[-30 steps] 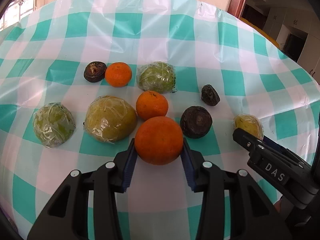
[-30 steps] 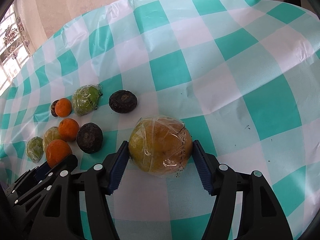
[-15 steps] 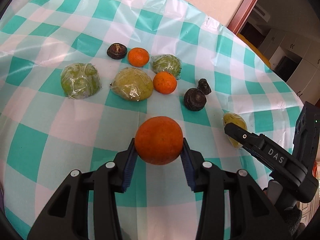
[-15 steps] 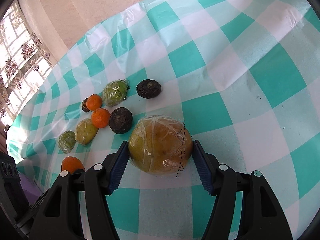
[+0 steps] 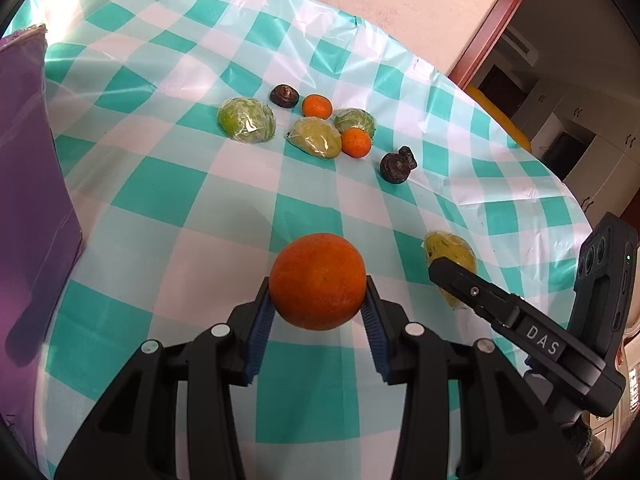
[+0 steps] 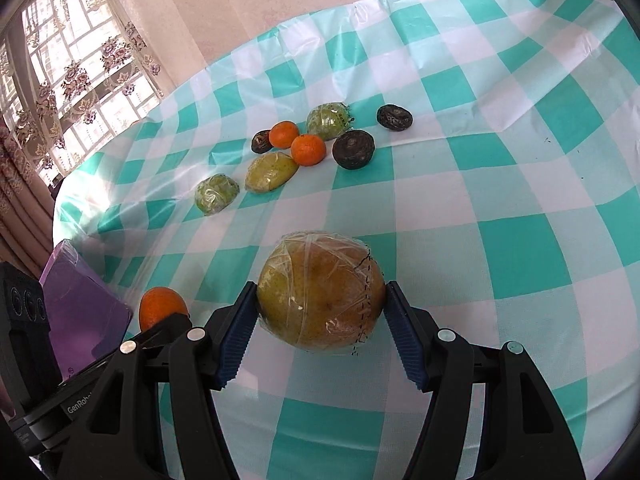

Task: Organize fruits
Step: 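Lift the orange and grapefruit and carry both tools toward the purple-rimmed box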

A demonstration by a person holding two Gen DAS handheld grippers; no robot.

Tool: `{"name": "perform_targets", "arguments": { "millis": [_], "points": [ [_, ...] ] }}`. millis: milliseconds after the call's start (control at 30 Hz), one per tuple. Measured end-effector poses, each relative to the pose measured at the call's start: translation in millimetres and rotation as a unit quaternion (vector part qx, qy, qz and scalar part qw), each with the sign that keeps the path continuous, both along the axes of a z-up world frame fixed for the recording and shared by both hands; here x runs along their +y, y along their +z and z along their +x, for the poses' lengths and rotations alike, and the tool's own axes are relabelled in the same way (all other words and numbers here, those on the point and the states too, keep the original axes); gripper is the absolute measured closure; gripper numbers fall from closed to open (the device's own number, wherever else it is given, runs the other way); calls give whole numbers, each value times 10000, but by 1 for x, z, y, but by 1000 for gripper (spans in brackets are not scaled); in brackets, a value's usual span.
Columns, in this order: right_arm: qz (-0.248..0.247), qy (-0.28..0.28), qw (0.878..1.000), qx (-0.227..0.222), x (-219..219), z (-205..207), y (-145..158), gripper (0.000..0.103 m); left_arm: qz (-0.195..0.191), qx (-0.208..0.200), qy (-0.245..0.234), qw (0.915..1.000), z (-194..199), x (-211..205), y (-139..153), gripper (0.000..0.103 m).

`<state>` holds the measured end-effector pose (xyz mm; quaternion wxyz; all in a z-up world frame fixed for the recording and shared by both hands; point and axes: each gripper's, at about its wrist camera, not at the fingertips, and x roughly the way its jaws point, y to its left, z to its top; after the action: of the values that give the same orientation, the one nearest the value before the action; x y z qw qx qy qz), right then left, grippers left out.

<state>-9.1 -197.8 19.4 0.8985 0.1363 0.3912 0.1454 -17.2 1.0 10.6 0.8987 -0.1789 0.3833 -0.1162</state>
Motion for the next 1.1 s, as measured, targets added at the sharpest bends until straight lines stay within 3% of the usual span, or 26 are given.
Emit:
{"name": "perform_targets", "arguments": {
  "millis": [500, 633, 800, 1000, 1100],
  "points": [
    [-237, 775, 9966, -178, 36, -58, 0, 41, 284, -473, 126, 9984, -60, 16, 9, 60],
    [-166, 785, 9962, -325, 36, -63, 5, 41, 540, -994, 280, 9932, -82, 17, 20, 60],
    [-17, 799, 9941, -731, 40, -77, 15, 41, 1266, -2045, 743, 9678, -133, 10, 43, 60],
    [-126, 961, 9863, -1332, 71, -102, 38, 41, 1509, -2962, 1499, 9311, -189, 26, 88, 60],
    [-161, 1215, 9779, -1694, 93, -117, 61, 41, 1633, -3103, 1856, 9179, -212, 40, 106, 60]
  ]
}}
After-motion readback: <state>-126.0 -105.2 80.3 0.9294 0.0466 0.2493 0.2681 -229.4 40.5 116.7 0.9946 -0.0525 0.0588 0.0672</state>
